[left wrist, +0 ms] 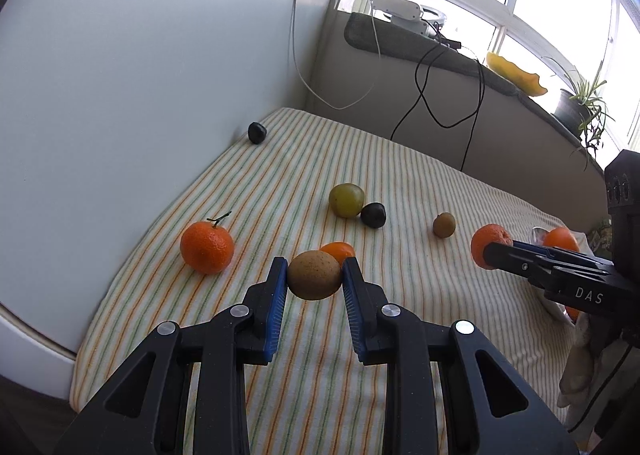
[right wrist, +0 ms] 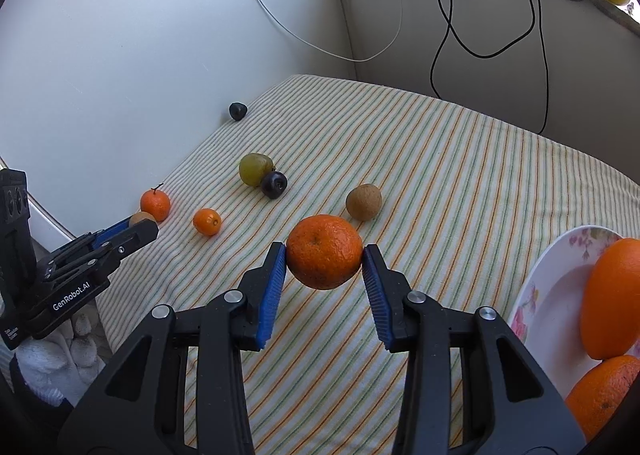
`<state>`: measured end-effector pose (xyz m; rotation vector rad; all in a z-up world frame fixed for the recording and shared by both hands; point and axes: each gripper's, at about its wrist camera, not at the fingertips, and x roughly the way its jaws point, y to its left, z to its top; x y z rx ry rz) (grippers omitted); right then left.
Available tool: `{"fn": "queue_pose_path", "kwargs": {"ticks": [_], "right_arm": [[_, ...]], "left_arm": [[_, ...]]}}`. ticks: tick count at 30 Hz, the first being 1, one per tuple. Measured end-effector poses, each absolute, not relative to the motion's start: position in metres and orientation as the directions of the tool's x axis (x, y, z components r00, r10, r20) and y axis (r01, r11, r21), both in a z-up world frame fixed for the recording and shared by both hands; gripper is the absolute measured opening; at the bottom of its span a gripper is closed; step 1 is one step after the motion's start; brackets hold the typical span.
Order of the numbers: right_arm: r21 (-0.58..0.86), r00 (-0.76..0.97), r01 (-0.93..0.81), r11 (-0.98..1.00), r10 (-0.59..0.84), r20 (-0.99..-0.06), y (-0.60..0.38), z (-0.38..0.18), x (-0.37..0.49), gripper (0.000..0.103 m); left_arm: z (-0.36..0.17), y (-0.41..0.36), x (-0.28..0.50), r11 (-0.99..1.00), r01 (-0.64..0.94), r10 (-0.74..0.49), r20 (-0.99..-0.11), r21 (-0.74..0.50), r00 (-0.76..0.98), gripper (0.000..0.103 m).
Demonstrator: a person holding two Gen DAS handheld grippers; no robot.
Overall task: Organize fruits
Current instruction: 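Close the right gripper on the tangerine while the left gripper closes on a brown kiwi, then carry the tangerine with the right gripper while the left gripper carries the kiwi over the bowl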
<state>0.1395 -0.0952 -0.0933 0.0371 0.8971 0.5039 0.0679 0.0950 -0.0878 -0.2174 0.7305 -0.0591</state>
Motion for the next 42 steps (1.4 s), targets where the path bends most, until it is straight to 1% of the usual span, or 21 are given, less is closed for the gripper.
{"fn": "queue_pose_path", "kwargs": {"ticks": [10,20,33,42], "right_arm": [[0.272,0.561,-0.396,0.877,0.465,-0.685,-0.129,-0.061,0.119,0.041],[0.281,0.631,-0.331,0.901,0.433,-0.644,-0.185,-0.036,0.101,0.041],[0.274,0.681,-0.21,0.938,0.342,-0.647,-0.257,-0.031,0.085,0.041],[0.27,0.694,-0.115,0.956,0.272,-0.666,-0.303,-0.041,0.083,0.041]], "left_arm": [[-0.067,0.062,0.066,0.97,0.066,-0.201,-0.619,-0.233,0.76,0.026],[-0.056,0.014,0.07,0.952,0.184,-0.297,-0.596,-0.245,0.746,0.026],[-0.051,-0.053,0.08,0.907,0.331,-0.42,-0.58,-0.258,0.698,0.026],[-0.062,-0.096,0.086,0.872,0.409,-0.484,-0.603,-0.27,0.634,0.026]]}}
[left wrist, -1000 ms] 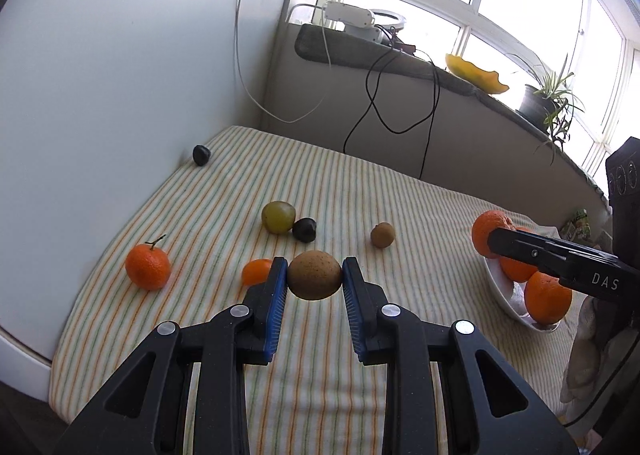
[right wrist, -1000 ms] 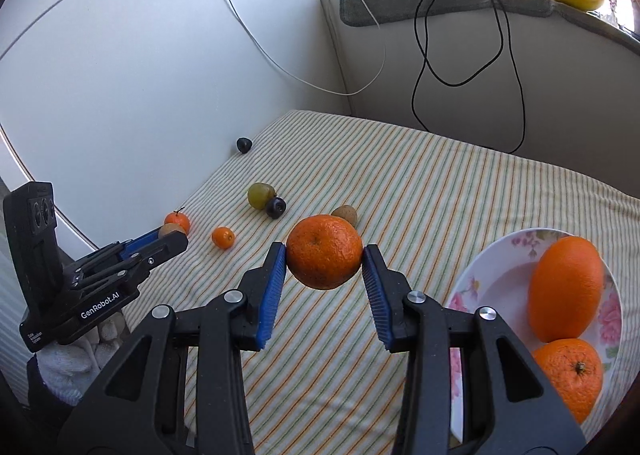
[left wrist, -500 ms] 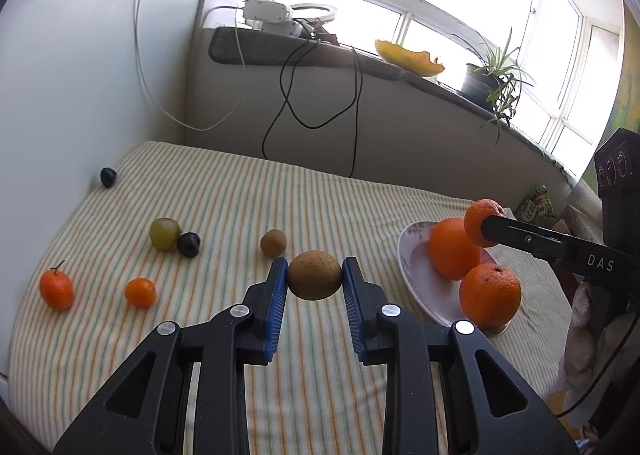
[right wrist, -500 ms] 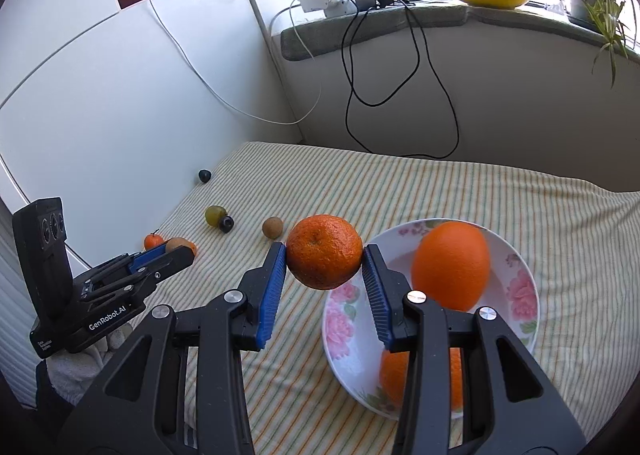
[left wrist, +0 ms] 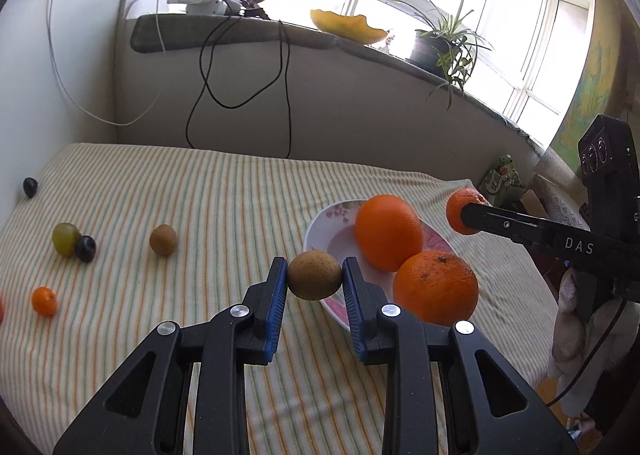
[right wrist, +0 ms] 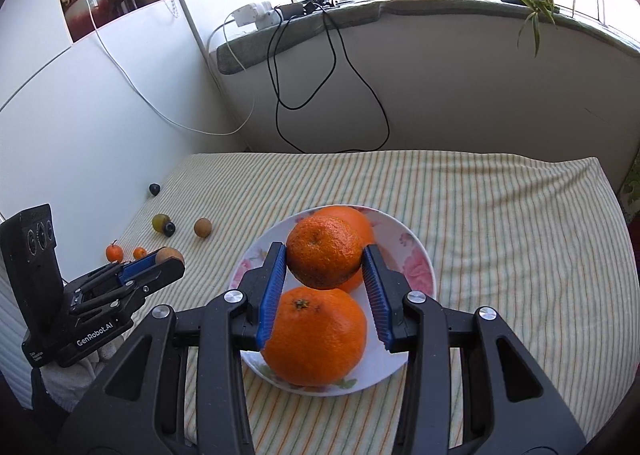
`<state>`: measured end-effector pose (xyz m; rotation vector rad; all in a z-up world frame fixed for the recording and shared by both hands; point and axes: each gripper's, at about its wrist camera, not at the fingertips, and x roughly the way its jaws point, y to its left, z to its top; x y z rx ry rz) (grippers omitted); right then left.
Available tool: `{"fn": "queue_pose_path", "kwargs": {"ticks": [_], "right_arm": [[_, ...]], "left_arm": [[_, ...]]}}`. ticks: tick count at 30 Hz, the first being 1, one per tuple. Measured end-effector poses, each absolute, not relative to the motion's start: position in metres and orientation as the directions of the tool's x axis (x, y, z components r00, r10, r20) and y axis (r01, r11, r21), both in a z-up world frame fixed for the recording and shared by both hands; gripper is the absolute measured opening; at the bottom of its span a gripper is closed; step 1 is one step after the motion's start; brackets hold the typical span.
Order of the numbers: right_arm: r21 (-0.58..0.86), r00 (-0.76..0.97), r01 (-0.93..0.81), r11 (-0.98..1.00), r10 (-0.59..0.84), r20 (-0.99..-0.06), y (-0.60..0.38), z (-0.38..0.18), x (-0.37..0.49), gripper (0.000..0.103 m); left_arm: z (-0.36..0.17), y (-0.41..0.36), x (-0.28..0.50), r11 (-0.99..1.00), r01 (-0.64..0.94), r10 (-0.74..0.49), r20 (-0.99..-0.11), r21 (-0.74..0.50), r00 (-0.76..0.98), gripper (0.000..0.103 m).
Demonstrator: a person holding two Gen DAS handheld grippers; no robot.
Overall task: Organize fruits
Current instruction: 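Carry the tangerine with the right gripper while the left gripper carries the kiwi over the bowl, then open the right gripper over the bowl while the left gripper releases the kiwi into it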
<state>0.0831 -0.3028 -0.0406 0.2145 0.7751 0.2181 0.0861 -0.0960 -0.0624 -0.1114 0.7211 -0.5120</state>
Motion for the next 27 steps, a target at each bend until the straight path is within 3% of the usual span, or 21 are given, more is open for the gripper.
{"fn": "queue_pose_path", "kwargs": {"ticks": [25,26,27], "right_arm": [[0.302,0.643,-0.027,0.953,0.248,-0.725,-0.342,-0.078,0.095,0.042],[0.303,0.642,-0.025,0.953,0.248,-0.726,-0.342,-0.078,0.095,0.042],[0.308,0.64,-0.024,0.951,0.251,-0.726,-0.343,-0.078,0.095,0.042]], "left_arm": [[-0.07,-0.136,0.088,0.842,0.474,-0.516,-0.636,-0.256,0.574,0.026],[-0.07,-0.136,0.087,0.843,0.475,-0.515,-0.636,-0.253,0.574,0.028],[-0.07,-0.137,0.087,0.843,0.476,-0.514,-0.636,-0.251,0.575,0.035]]}}
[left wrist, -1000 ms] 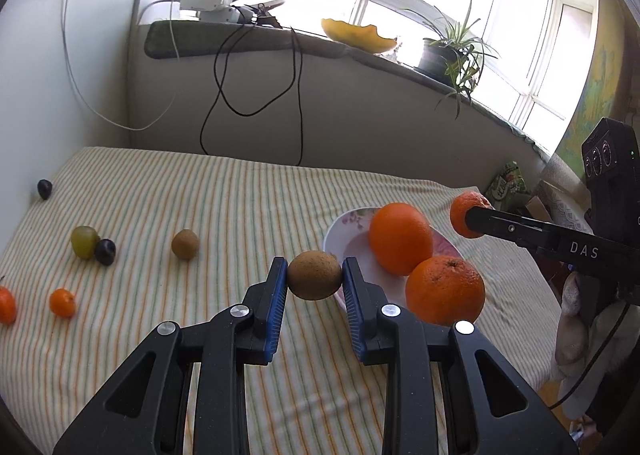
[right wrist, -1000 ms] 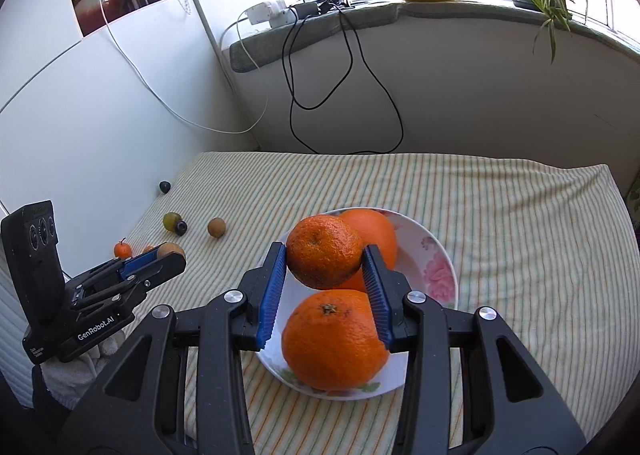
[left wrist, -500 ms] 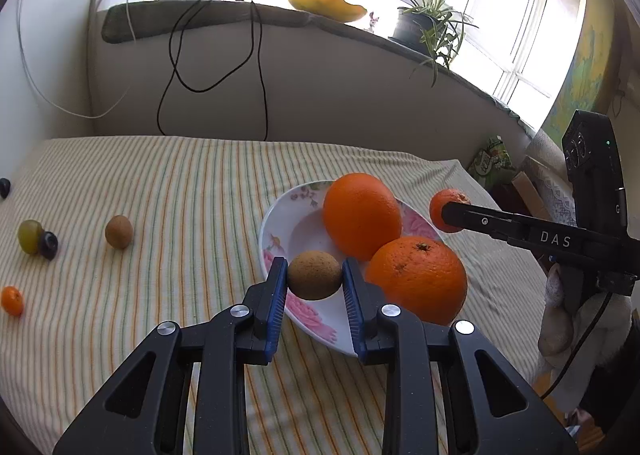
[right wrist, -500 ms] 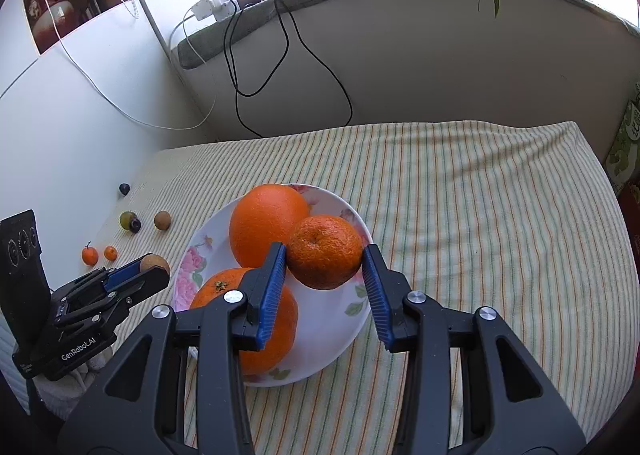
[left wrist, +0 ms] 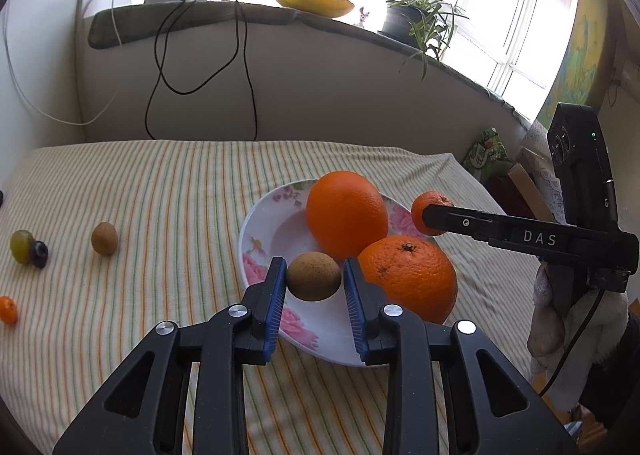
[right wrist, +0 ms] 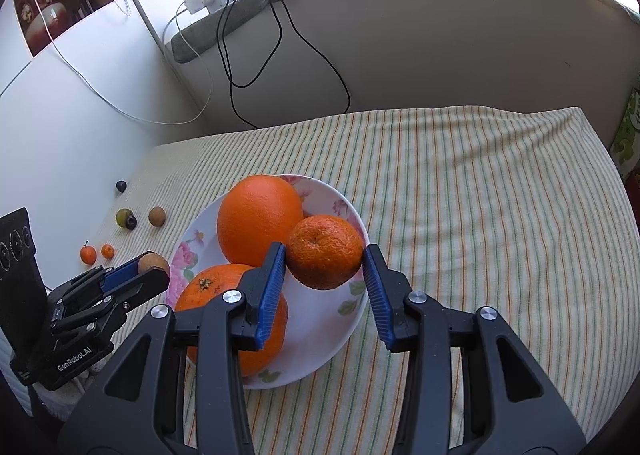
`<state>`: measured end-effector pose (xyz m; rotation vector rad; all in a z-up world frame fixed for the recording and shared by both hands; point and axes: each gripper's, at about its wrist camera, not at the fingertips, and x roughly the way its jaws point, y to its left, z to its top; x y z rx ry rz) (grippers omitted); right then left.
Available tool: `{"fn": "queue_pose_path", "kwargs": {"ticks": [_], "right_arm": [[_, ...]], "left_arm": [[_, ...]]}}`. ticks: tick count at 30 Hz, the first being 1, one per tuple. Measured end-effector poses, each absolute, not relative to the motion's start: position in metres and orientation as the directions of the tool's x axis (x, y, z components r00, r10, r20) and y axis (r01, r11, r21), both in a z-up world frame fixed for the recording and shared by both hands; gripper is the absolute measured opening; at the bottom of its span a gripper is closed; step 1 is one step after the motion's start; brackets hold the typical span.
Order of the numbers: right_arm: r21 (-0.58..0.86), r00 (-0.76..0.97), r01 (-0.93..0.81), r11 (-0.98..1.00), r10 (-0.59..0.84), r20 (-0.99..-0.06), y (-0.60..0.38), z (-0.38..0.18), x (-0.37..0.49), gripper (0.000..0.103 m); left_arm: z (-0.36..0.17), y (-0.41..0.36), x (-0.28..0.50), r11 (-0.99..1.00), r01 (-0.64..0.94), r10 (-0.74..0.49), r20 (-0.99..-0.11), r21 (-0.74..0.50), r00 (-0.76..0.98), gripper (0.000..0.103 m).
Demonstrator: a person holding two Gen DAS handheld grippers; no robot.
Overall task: Organize fruits
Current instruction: 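Open the right gripper over the bowl while the left gripper releases the kiwi into it, then withdraw both grippers from the bowl toward the remaining small fruits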
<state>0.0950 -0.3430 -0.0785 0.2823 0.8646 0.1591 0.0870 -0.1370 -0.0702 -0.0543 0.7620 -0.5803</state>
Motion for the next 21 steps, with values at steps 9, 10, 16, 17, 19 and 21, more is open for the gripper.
{"fn": "queue_pose_path", "kwargs": {"ticks": [9,10,16,17,19,21], "right_arm": [[0.315,0.673,-0.034,0.948,0.255,-0.695,-0.343,-0.066,0.09,0.077],[0.31,0.675,-0.036,0.95,0.252,-0.694,-0.342,-0.064,0.089,0.083],[0.291,0.683,-0.052,0.955,0.247,-0.687,-0.335,-0.059,0.087,0.086],[0.29,0.683,-0.055,0.955,0.248,-0.687,-0.333,-0.058,0.088,0.086],[0.285,0.682,-0.062,0.956,0.249,-0.687,-0.33,-0.057,0.088,0.086],[0.283,0.685,-0.066,0.957,0.25,-0.685,-0.328,-0.056,0.088,0.086]], "left_arm": [[-0.068,-0.137,0.085,0.843,0.48,-0.513,-0.629,-0.243,0.583,0.05],[-0.068,-0.137,0.085,0.844,0.479,-0.513,-0.629,-0.244,0.584,0.05],[-0.066,-0.134,0.083,0.847,0.472,-0.509,-0.625,-0.243,0.591,0.05],[-0.066,-0.133,0.083,0.848,0.471,-0.508,-0.624,-0.243,0.593,0.05],[-0.064,-0.131,0.081,0.851,0.467,-0.504,-0.622,-0.239,0.6,0.05],[-0.064,-0.128,0.08,0.853,0.463,-0.503,-0.618,-0.241,0.604,0.05]]}}
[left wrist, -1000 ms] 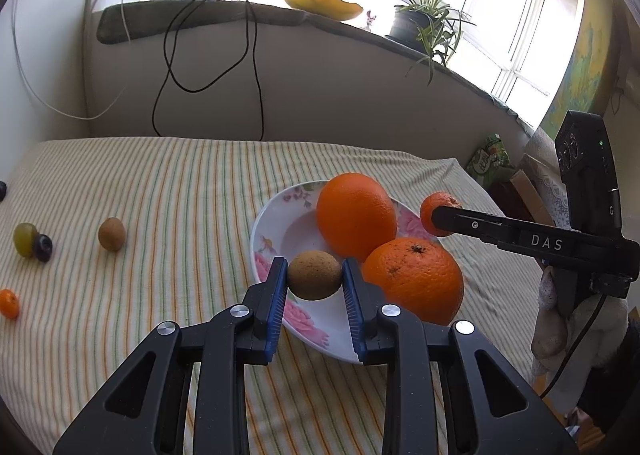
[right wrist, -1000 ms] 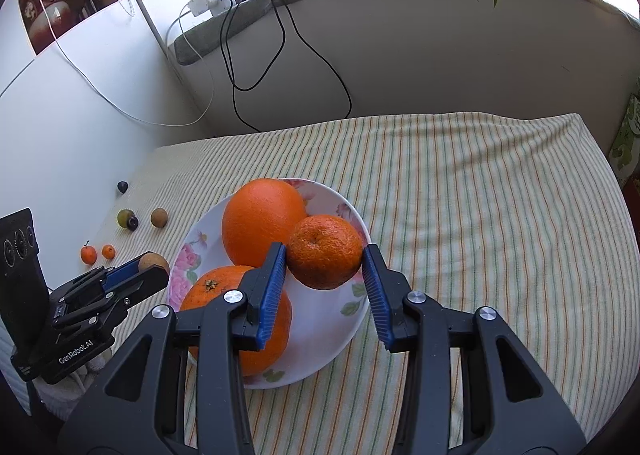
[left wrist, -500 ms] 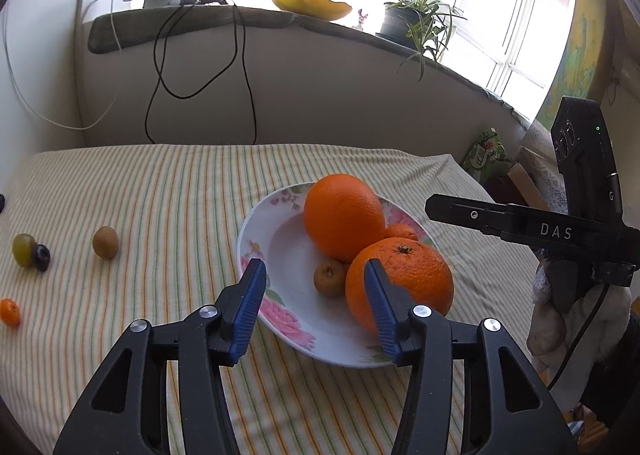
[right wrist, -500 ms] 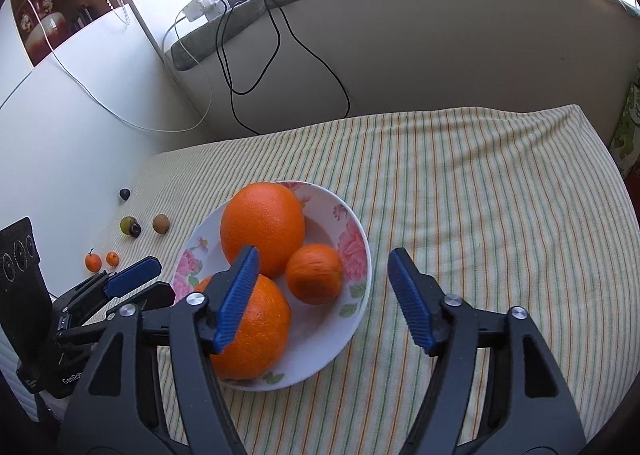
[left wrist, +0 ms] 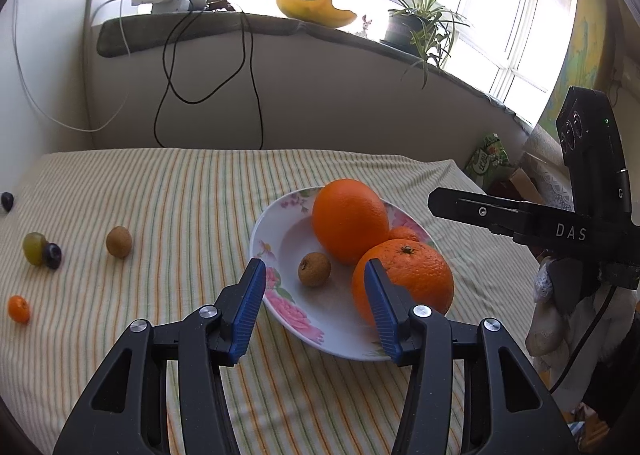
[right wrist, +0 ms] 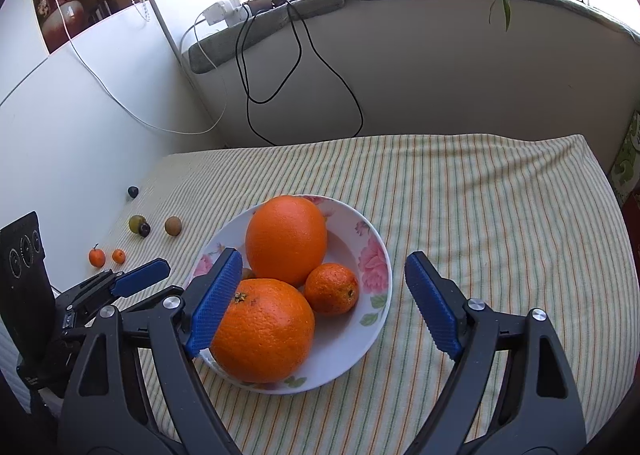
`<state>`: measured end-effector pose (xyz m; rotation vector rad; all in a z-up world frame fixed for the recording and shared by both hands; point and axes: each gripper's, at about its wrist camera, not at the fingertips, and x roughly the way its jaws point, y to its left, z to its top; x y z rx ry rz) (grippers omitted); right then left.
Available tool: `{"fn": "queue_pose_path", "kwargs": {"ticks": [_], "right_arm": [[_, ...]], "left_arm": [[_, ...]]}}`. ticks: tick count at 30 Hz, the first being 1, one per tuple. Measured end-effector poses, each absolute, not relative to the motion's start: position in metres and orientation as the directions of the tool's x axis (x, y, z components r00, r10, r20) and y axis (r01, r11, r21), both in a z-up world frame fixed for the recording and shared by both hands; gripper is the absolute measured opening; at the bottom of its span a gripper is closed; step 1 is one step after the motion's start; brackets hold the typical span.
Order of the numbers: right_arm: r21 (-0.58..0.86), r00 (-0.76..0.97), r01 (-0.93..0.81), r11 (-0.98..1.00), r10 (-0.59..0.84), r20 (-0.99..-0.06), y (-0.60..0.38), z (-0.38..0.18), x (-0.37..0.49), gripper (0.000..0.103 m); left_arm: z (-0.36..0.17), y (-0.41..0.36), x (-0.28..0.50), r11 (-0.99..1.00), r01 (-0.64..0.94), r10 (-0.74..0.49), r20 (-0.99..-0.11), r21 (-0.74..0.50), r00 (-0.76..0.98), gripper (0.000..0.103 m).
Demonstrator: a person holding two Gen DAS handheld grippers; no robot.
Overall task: Organize fruits
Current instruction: 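Withdraw both grippers from the bowl toward the remaining small fruits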
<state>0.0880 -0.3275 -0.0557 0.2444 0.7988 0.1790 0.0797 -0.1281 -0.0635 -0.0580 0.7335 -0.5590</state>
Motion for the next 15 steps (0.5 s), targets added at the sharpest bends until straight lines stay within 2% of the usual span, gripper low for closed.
{"fn": "queue_pose_path", "kwargs": {"ticks": [15], "right_arm": [[0.251,0.692,-0.141,0.958,0.277,-0.667,-0.295,-0.039,0.094,0.086]], "left_arm": [[-0.054,-0.095,0.076,0.886,0.398,-0.456,-0.593,-0.236,0.663,0.05]]}}
